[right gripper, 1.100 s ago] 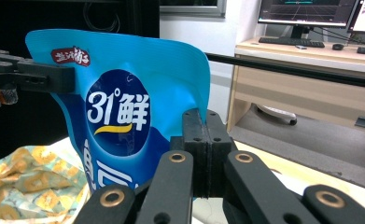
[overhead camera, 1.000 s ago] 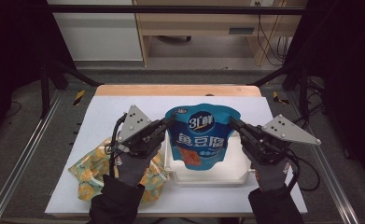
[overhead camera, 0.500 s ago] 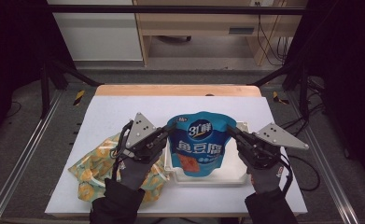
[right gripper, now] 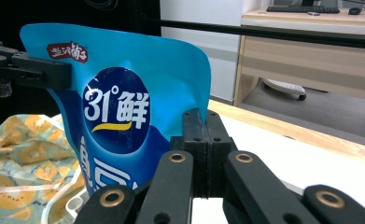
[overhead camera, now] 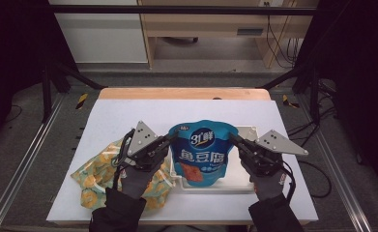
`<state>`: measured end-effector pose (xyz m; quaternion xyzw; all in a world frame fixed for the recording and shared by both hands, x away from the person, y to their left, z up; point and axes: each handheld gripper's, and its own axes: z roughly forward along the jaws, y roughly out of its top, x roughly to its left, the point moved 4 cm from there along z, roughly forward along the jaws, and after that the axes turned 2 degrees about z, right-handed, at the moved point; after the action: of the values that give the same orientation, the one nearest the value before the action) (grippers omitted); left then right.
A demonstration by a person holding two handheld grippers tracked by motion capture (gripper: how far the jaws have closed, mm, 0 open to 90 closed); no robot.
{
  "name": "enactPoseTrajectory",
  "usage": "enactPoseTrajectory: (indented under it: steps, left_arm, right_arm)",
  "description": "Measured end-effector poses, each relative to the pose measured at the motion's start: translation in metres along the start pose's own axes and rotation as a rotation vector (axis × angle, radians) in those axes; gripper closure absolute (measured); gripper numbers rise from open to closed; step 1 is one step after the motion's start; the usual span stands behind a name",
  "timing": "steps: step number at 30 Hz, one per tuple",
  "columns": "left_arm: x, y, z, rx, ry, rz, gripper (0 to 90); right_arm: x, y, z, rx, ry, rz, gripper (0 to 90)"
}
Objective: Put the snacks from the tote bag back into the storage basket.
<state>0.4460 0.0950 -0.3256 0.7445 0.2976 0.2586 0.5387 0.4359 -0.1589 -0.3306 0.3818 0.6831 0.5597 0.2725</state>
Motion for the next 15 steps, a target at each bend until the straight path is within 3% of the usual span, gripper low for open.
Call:
enactPoseTrajectory:
  steps: [15]
  left_arm:
    - [0.002,-0.012,0.001,0.018,0.01,-0.001,89.6]
  right_arm:
    - [0.001,-0.011,0.007,0.025,0.003,-0.007,90.0]
